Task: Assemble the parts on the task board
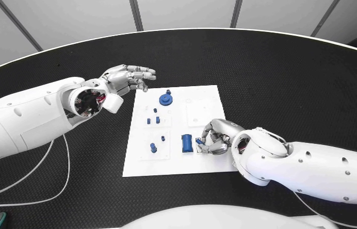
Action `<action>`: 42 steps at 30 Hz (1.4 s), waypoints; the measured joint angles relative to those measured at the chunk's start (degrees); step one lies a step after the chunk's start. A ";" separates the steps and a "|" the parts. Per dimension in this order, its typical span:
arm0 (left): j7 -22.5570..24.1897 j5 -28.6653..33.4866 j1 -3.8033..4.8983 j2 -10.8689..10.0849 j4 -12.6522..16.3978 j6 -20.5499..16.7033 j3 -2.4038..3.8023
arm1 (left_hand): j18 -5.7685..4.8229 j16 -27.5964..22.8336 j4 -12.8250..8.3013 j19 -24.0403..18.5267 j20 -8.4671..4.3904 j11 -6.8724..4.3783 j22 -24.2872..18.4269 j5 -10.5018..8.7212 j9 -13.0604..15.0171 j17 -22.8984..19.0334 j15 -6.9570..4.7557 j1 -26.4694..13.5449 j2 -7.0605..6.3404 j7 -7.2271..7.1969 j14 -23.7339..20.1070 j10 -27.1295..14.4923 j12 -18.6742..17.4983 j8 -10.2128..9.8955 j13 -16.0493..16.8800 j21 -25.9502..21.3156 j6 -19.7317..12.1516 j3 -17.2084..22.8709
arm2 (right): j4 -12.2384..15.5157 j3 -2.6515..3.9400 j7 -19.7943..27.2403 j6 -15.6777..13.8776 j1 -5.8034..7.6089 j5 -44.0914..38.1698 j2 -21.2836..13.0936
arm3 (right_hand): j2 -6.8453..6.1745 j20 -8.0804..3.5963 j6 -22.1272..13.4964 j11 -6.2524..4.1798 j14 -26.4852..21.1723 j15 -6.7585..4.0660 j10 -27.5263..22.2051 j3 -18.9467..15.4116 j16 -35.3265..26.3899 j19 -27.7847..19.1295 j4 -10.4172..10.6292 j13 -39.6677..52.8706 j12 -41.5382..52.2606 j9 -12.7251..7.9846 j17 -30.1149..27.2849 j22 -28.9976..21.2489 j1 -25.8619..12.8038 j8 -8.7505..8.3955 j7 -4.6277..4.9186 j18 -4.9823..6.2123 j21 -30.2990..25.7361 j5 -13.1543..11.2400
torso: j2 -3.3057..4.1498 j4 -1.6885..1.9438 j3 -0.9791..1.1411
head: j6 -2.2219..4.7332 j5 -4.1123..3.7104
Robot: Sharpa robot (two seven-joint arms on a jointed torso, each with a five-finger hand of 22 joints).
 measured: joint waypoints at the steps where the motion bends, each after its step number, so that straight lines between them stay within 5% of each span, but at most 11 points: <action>1: -0.01 0.00 0.00 0.01 -0.01 0.02 0.00 | 0.00 0.00 0.00 0.00 0.00 0.00 0.00 0.00 0.00 0.00 0.00 0.00 0.00 0.00 0.00 0.00 0.00 0.00 0.00 0.00 0.00 0.00 | -0.11 0.00 -0.02 0.00 0.00 0.03 0.10 | 0.00 0.00 0.00 0.00 0.00 0.00 0.00 0.00 0.00 0.00 0.00 0.00 0.00 0.45 0.00 0.00 0.00 0.00 0.00 0.00 0.00 0.00 | -0.02 -0.01 0.00 | 0.00 0.03; 12: -0.12 0.00 0.00 -0.01 -0.01 0.15 0.00 | 0.00 0.00 0.00 0.00 0.00 0.00 0.01 0.00 0.00 0.00 0.00 0.00 0.00 0.00 0.00 0.00 0.00 0.00 0.00 0.00 0.00 0.00 | -0.82 0.00 -0.04 -0.44 0.00 0.14 0.79 | 0.53 -0.23 1.83 -0.60 -0.05 -0.38 0.18 -1.49 0.77 -0.20 1.49 0.00 2.66 1.58 0.00 0.00 -2.98 0.87 -0.52 0.00 0.00 0.13 | -0.05 0.06 0.02 | 0.04 0.09; 18: -0.20 0.00 0.00 -0.05 -0.03 0.21 0.00 | 0.00 0.00 0.00 0.00 0.00 0.00 0.01 0.00 0.00 0.00 0.00 0.00 0.00 0.00 0.00 0.00 0.00 0.00 0.00 0.00 0.00 0.00 | -0.69 0.00 0.00 0.41 0.00 0.14 0.71 | 1.44 -0.42 4.53 -0.83 -0.15 -0.88 -0.01 -2.13 1.48 0.00 2.45 0.04 3.85 1.91 -0.01 0.00 -4.45 1.78 -2.83 0.00 0.00 -0.46 | -0.02 0.03 0.04 | -0.04 0.07; 35: -0.38 0.00 0.00 0.13 -0.19 0.42 0.00 | 0.00 0.00 0.17 0.00 0.00 0.00 -0.07 0.00 0.00 -0.10 0.00 0.00 0.00 0.00 0.00 0.00 0.00 0.00 0.00 0.00 0.00 -0.17 | -1.18 0.01 -0.03 1.32 0.00 0.14 0.79 | 1.04 -0.62 4.42 -1.00 -0.15 -0.88 0.16 -2.85 1.75 -0.21 3.16 0.03 4.17 1.68 -0.01 0.00 -5.44 1.82 -2.73 0.00 0.00 -2.16 | -0.02 0.02 0.08 | -0.23 -0.02; 42: -0.34 0.00 0.00 0.10 -0.19 0.44 0.00 | 0.00 0.00 0.17 0.00 0.00 0.00 -0.06 0.00 0.00 -0.09 0.00 0.00 0.00 0.00 0.00 0.00 0.00 0.00 0.00 0.00 0.00 -0.17 | 0.13 0.01 1.73 -2.13 0.00 0.22 -0.40 | 1.05 -0.62 4.12 -0.99 -0.15 -0.88 0.16 -2.91 1.67 -0.21 3.22 0.02 3.43 1.57 0.04 0.00 -5.42 1.52 -2.43 -0.01 0.00 -2.99 | -0.02 0.03 0.05 | -0.08 -0.05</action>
